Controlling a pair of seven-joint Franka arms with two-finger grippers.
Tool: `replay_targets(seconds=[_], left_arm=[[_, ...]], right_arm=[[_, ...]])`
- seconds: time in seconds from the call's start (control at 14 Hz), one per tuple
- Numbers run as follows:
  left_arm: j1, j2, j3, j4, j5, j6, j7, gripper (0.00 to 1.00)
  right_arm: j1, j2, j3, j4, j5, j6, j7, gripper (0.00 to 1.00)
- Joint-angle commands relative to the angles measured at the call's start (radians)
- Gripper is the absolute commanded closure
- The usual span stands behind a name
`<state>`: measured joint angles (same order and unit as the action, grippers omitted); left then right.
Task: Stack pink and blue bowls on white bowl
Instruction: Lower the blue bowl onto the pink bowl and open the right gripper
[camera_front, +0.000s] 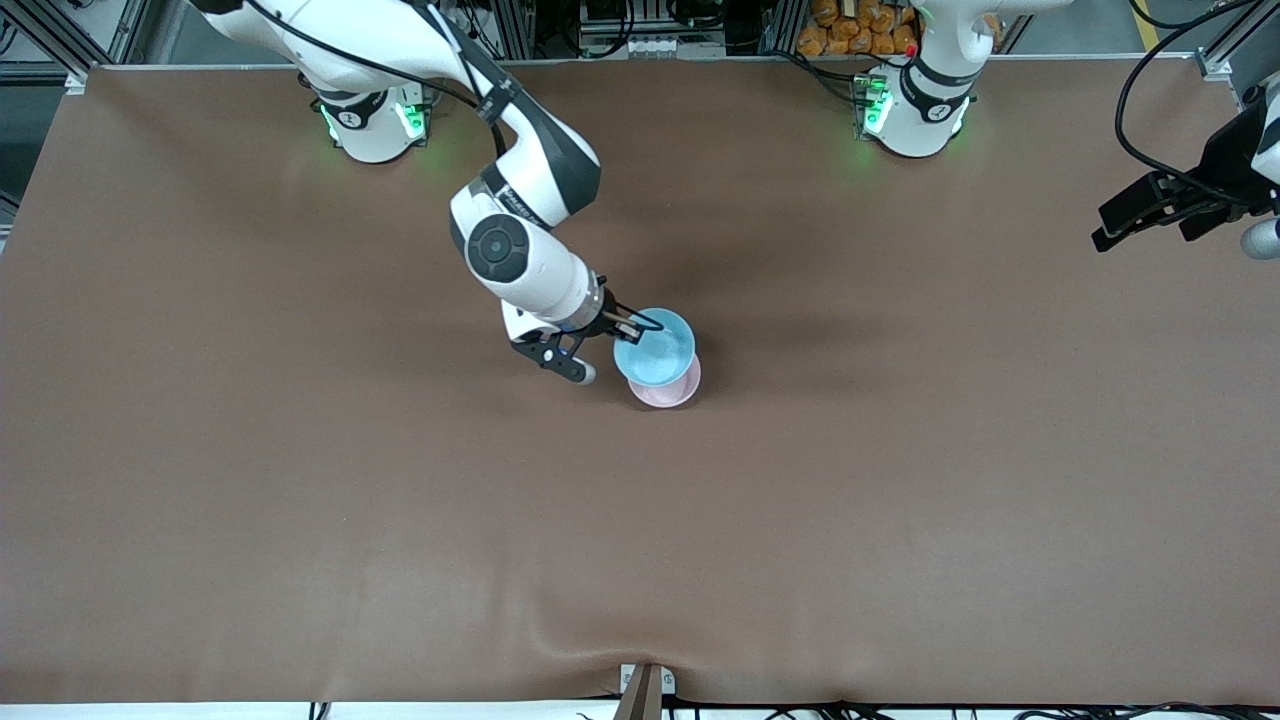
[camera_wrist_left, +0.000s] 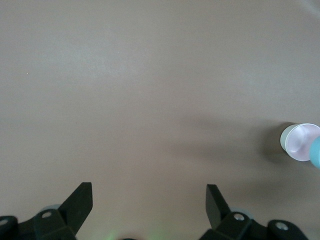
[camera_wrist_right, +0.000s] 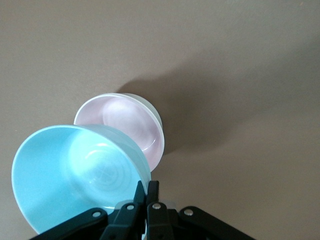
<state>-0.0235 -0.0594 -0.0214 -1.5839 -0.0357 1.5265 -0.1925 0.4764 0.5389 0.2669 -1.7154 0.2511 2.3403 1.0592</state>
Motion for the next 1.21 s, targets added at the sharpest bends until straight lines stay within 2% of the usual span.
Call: replay_targets(seconds=[0.0, 0.36, 0.71, 0.79, 0.86, 0.93, 1.0, 1.14], left_arm=[[0.008, 0.003, 0.005, 0.008, -0.026, -0.003, 0.024, 0.0], [0.01, 0.003, 0.005, 0.009, -0.024, -0.003, 0.024, 0.0], [0.008, 0.016, 0.003, 0.012, -0.027, 0.004, 0.024, 0.0], [0.007, 0.016, 0.005, 0.012, -0.026, 0.004, 0.022, 0.0], [0.01, 0.015, 0.005, 0.013, -0.026, 0.004, 0.024, 0.0], [0.016, 0.015, 0.003, 0.013, -0.026, 0.004, 0.024, 0.0], [0.017, 0.013, 0.003, 0.012, -0.026, 0.003, 0.024, 0.0], [0.016, 0.012, 0.003, 0.012, -0.026, 0.001, 0.024, 0.0]], right_arm=[[0.042, 0.058, -0.029, 0.023, -0.012, 0.065, 0.04, 1.0], [0.09, 0.093, -0.078, 0.028, -0.013, 0.096, 0.048, 1.0], [0.094, 0.116, -0.086, 0.031, -0.013, 0.139, 0.05, 1.0], [0.094, 0.118, -0.087, 0.031, -0.013, 0.139, 0.05, 0.98], [0.093, 0.118, -0.087, 0.031, -0.013, 0.137, 0.05, 0.74], [0.084, 0.118, -0.087, 0.031, -0.01, 0.131, 0.05, 0.23], [0.082, 0.116, -0.087, 0.039, -0.013, 0.126, 0.044, 0.0], [0.076, 0.107, -0.087, 0.062, -0.012, 0.113, 0.042, 0.0]])
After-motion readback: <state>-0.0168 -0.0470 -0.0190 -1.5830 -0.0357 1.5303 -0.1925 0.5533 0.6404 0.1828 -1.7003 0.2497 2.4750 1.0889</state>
